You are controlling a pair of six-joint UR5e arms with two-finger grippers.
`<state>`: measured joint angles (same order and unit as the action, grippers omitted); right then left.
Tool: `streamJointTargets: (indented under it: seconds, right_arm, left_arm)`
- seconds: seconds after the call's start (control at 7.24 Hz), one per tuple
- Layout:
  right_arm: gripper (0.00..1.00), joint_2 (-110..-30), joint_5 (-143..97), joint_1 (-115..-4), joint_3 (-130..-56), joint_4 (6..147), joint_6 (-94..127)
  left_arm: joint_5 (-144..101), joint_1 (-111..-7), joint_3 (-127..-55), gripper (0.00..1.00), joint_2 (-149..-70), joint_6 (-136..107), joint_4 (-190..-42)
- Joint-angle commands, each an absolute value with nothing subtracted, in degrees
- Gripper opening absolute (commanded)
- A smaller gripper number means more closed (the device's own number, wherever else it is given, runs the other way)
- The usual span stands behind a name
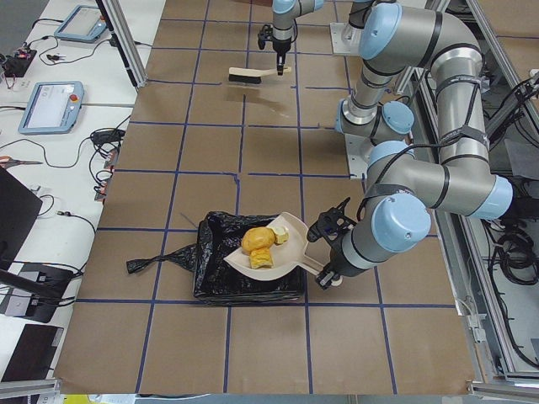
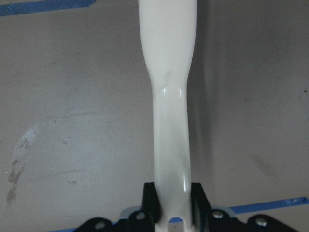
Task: Sweep and dump trash in nearest bin
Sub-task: 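Hold the dustpan over the bin with the left gripper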
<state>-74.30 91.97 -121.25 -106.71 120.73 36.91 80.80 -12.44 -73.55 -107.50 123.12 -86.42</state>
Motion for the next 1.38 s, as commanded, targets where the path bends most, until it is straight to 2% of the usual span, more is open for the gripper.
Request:
streamJointTargets:
  seconds: [0.0, 1.24]
  right_arm:
    - [0.07, -73.9, 92.0, -121.6, -108.2, 122.8, 38.1]
    - [0.1, -75.6, 90.6, -124.5, -111.5, 122.4, 37.8]
  left_arm:
    - [83.4, -12.3, -73.3, 0.0, -108.1, 124.4, -85.0]
    - [90.9, -15.2, -73.4, 0.0, -108.1, 126.2, -77.6]
